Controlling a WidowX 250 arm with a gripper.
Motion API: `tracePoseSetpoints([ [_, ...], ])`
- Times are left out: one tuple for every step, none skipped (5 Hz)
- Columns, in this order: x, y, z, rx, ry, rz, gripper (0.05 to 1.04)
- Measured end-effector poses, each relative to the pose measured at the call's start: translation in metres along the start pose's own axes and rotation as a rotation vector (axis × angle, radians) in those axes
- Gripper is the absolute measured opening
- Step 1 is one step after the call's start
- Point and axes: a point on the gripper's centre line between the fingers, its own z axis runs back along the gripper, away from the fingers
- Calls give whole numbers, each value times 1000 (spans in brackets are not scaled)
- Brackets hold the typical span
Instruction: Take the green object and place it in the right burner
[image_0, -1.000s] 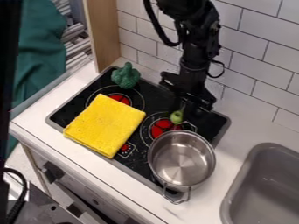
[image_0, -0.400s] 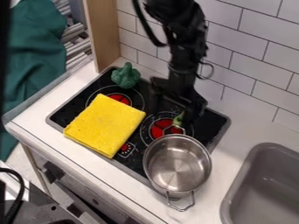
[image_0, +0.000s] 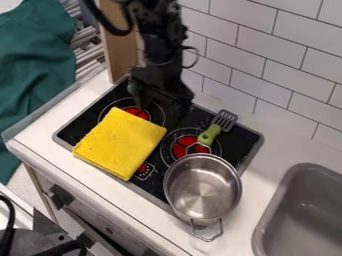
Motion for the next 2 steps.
tracePoseSetpoints([
  [1, 1, 2, -2, 14, 18, 1001],
  [1, -2, -1, -14, 20, 3, 1001],
])
